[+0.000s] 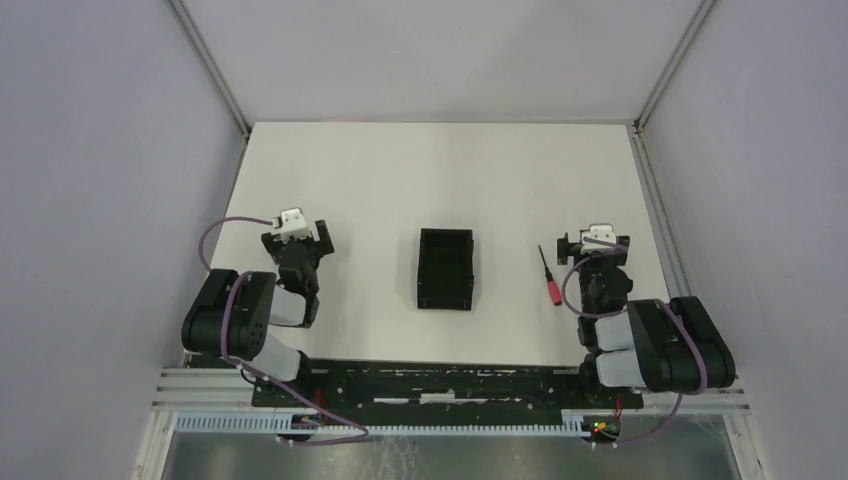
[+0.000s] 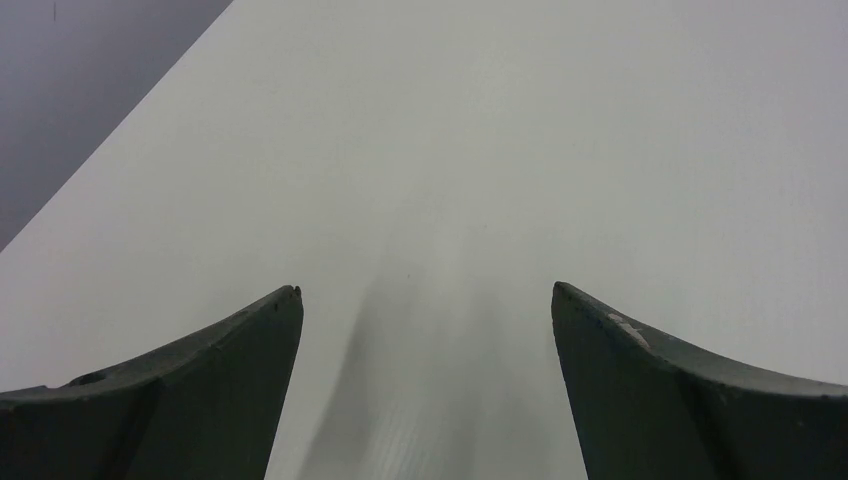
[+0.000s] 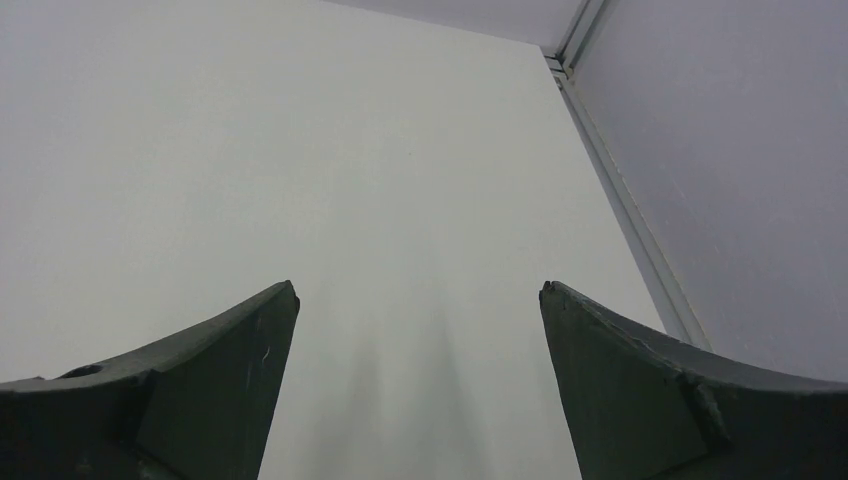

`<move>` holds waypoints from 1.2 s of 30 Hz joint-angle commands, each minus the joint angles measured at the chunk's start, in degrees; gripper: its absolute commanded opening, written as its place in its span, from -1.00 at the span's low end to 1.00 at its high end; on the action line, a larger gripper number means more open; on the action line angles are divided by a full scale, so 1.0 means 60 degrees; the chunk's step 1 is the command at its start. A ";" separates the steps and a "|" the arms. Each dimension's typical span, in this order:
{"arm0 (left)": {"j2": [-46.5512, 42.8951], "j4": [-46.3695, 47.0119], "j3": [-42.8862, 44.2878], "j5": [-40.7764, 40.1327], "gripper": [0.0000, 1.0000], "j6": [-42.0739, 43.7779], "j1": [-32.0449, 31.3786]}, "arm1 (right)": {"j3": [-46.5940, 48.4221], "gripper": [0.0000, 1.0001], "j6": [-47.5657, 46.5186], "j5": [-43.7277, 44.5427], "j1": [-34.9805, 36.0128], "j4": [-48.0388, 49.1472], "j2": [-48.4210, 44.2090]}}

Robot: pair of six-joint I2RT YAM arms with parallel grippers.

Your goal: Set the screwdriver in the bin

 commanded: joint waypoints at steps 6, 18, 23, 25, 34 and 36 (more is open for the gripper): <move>0.0104 0.0556 0.0207 0.0101 1.00 -0.0376 0.0052 | -0.0036 0.98 0.0605 0.0301 0.0012 -0.4495 -0.4658; 0.0094 0.0559 0.0206 0.0092 1.00 -0.0373 0.0050 | 0.7988 0.71 0.1783 -0.1458 0.0004 -1.7633 -0.3307; 0.0088 0.0557 0.0206 0.0092 1.00 -0.0367 0.0043 | 0.7473 0.75 0.1726 -0.1220 0.0132 -1.8882 -0.2068; 0.0088 0.0560 0.0206 0.0092 1.00 -0.0378 0.0050 | 0.6845 0.75 0.1712 -0.1198 0.0211 -1.8695 -0.1837; 0.0088 0.0558 0.0206 0.0092 1.00 -0.0375 0.0050 | 0.6407 0.67 0.1783 -0.0879 0.1022 -1.8289 -0.0836; 0.0093 0.0550 0.0205 0.0092 1.00 -0.0380 0.0052 | 0.6308 0.60 0.2113 -0.0898 0.1146 -1.8188 -0.0619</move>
